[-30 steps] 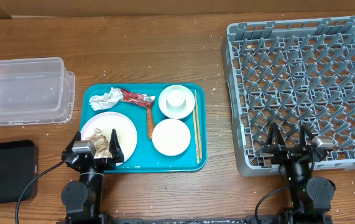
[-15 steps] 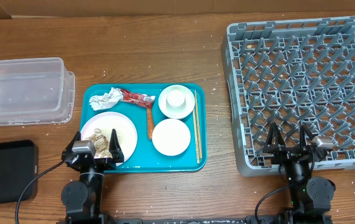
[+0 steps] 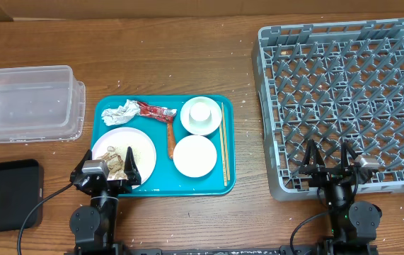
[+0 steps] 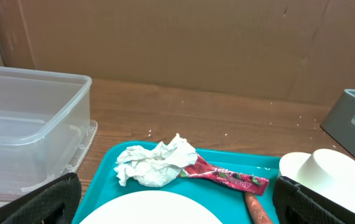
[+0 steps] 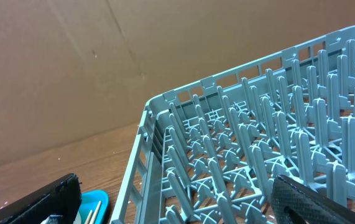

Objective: Sort waste into correct bins and load items into the dishwasher
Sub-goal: 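Lift the right gripper from the dish rack toward the tray, then grasp the upper white bowl on the tray with the right gripper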

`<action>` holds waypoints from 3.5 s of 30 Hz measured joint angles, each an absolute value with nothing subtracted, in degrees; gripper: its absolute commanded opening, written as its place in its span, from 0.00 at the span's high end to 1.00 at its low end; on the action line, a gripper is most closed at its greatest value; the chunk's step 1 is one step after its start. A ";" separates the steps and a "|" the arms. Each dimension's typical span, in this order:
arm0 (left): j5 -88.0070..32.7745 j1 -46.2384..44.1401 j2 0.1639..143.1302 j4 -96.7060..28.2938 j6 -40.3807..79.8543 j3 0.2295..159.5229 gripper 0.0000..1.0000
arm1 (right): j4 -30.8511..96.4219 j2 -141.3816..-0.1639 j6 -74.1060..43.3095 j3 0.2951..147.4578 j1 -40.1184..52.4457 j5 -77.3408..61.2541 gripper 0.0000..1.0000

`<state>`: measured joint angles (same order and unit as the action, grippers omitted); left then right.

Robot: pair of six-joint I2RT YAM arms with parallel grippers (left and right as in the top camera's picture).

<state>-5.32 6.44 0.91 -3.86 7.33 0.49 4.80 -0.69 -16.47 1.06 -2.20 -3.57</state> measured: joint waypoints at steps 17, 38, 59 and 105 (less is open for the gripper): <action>-5.32 6.44 0.91 -3.86 7.33 0.49 0.00 | 4.82 -0.69 -16.47 1.06 -2.22 -3.57 0.00; -5.32 6.44 0.91 -3.84 7.33 0.49 0.00 | -5.56 -0.69 -56.75 1.74 -2.20 -25.78 0.00; -5.32 6.44 0.91 -3.86 7.33 0.49 0.00 | 48.90 -71.57 -16.19 77.71 19.57 -14.57 0.00; -5.32 6.44 0.91 -3.88 7.33 0.49 0.00 | 44.73 -117.93 -24.62 91.39 40.23 6.15 0.31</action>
<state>-5.32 6.44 0.91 -3.88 7.33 0.49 44.73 -117.93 -24.62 91.39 40.23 6.15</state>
